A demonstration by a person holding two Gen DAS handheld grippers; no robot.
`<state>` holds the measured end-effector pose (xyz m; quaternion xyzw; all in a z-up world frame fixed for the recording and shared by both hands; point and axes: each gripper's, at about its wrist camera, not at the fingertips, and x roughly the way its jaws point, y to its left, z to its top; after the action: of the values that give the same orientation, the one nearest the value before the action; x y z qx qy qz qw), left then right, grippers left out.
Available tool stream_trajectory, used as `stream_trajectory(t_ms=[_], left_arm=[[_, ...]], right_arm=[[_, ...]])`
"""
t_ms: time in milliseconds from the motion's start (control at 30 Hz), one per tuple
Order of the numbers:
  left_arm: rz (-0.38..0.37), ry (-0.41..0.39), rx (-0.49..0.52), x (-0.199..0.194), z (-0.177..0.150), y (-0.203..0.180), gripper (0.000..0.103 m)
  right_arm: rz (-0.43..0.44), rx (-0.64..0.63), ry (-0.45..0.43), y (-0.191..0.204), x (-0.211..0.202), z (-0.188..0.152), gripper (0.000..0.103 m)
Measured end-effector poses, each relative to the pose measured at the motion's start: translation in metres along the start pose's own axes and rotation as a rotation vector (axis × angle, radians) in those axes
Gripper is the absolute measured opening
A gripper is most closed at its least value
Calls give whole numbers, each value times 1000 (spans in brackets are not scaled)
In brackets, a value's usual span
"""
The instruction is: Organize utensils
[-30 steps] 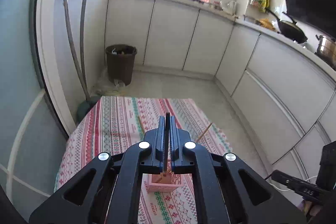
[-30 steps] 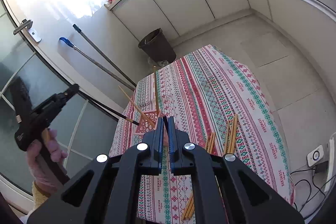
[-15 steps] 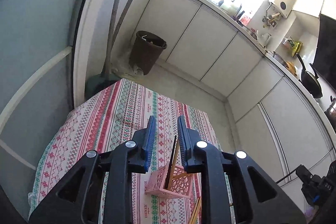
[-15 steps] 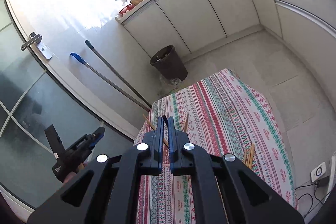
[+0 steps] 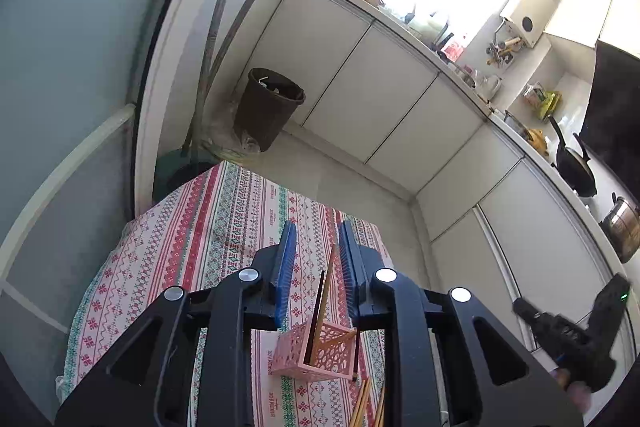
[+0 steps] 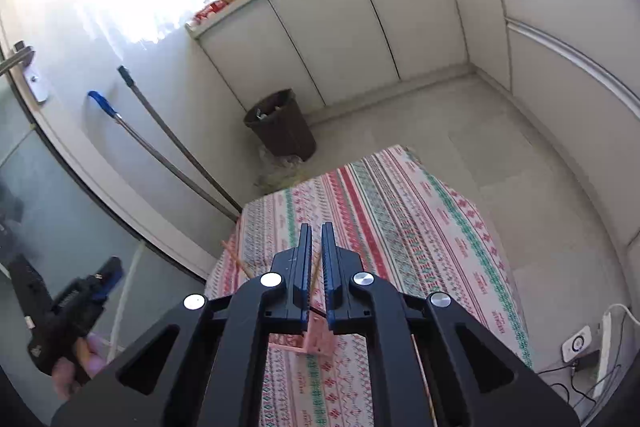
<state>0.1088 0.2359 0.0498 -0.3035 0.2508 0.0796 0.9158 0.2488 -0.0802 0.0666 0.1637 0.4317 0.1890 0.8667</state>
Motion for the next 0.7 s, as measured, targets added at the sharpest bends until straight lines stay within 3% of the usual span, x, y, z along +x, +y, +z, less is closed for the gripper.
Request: stream_trajectory(t_ms=[33,133,233,300,433,700], left_arm=[[-6,-3,-9,-3,2,2,27],[-7,-6,-4,-6,3,3,34],[1,21,20,0,0,-3,35],[1,33,28,4,-4,-6,35],[-6,45,43,9,-7,-12,37],[-5,70,59,15,-11,-11,39]], right_arm=[[-11,7,36,-13,12,-4,10],[18,10,174,-44,51,-26,34],[-32,-153,213,-51,79,-63,51],[-120,-354,219,-43,98,-91,52],[-107,-611,257,-18,122,-124,52],[-133,-828,363,6,170,-139,51]])
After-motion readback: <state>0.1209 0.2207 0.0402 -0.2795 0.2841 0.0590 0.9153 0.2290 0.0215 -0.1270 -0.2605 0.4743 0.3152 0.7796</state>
